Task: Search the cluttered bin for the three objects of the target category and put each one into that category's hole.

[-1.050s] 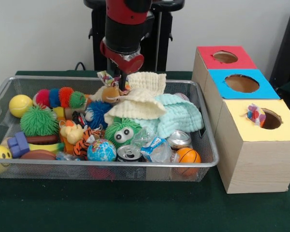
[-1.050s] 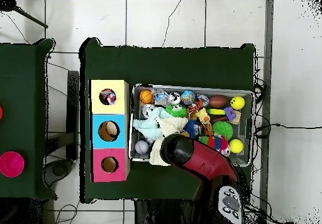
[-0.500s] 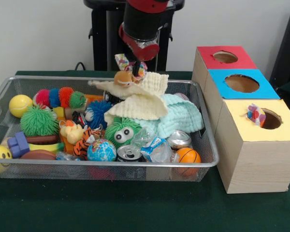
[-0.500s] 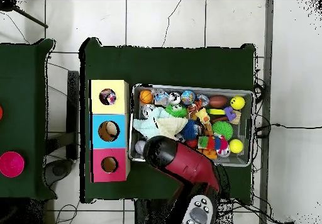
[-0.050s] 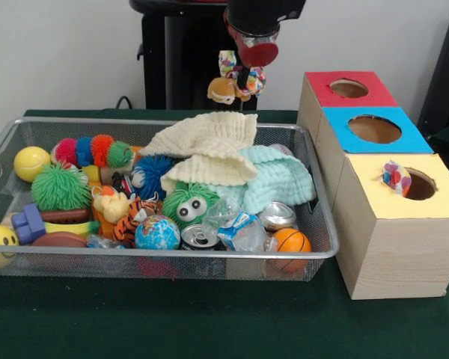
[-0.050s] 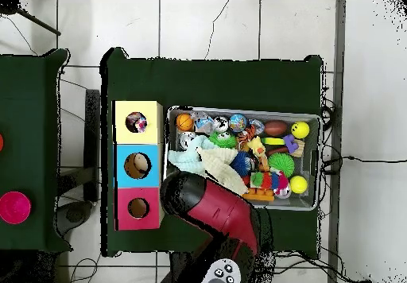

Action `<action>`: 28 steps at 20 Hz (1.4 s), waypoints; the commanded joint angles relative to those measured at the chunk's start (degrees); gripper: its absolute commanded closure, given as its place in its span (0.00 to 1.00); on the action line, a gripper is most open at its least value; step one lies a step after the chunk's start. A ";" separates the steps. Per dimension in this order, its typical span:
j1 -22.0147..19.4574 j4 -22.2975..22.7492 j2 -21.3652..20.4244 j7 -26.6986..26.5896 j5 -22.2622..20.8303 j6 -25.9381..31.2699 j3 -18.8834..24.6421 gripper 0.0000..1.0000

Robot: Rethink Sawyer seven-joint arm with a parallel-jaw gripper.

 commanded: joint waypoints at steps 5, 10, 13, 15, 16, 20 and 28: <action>-1.83 -10.49 4.22 18.87 2.27 6.63 0.21 1.00; -0.59 -14.44 7.30 23.43 3.79 8.59 0.82 1.00; 1.50 -16.95 9.70 28.41 5.67 9.92 0.28 1.00; 2.55 -18.80 11.30 31.12 6.80 11.12 -0.12 1.00; 3.11 -19.61 11.96 32.33 7.30 11.70 -0.37 1.00; 4.84 -21.95 14.40 37.39 10.53 12.37 0.19 1.00; 6.76 -26.08 18.94 44.02 12.49 12.59 -0.15 1.00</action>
